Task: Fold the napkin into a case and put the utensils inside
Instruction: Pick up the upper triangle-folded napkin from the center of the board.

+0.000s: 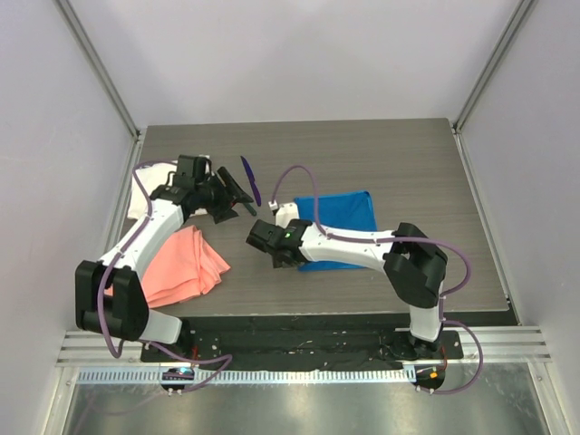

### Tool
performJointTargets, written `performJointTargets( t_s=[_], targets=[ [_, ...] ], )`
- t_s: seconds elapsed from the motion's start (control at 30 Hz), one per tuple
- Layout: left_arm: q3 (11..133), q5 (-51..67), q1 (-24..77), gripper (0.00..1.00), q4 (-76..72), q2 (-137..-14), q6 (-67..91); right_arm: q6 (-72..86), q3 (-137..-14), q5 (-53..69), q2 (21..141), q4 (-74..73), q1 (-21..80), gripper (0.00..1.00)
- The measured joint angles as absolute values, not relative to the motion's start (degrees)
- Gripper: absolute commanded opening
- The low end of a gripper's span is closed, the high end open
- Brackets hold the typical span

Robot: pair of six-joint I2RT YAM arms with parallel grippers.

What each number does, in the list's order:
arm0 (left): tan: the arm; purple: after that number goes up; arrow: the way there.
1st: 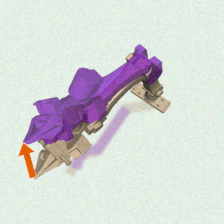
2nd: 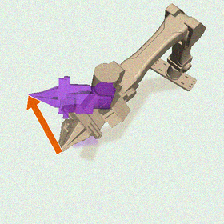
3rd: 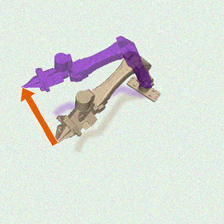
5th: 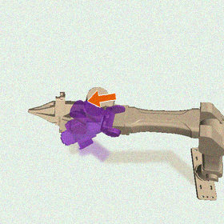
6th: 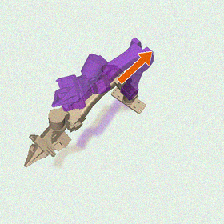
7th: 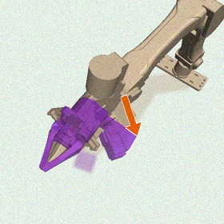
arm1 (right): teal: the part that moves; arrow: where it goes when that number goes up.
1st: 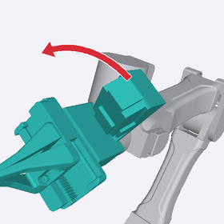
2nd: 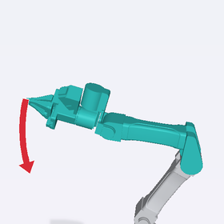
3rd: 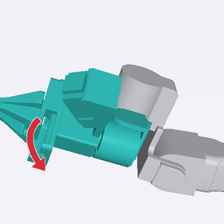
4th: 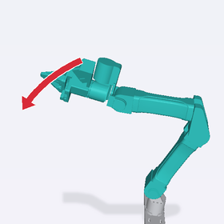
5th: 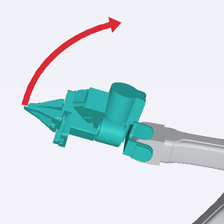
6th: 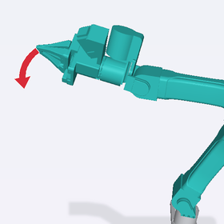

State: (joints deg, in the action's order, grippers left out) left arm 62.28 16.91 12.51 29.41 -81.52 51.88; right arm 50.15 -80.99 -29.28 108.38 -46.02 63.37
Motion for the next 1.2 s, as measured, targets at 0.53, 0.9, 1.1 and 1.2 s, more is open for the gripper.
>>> performJointTargets(
  t_s=[0.53,0.9,1.1,1.2],
  targets=[
    [61.3,17.1,12.2,0.65,29.5,-80.6,51.6,48.6,-76.9,-29.2,108.4,-43.7,62.5,0.44],
    [61.3,17.6,11.9,0.65,29.5,-81.0,51.3,48.2,-72.6,-26.6,108.4,-39.4,61.3,0.37],
    [61.2,17.6,11.5,0.65,29.5,-81.3,50.8,48.2,-71.2,-26.0,108.4,-38.0,60.9,0.34],
    [61.2,17.7,11.5,0.65,29.4,-81.6,50.7,48.2,-71.0,-26.1,108.4,-37.6,60.9,0.32]
  ],
)
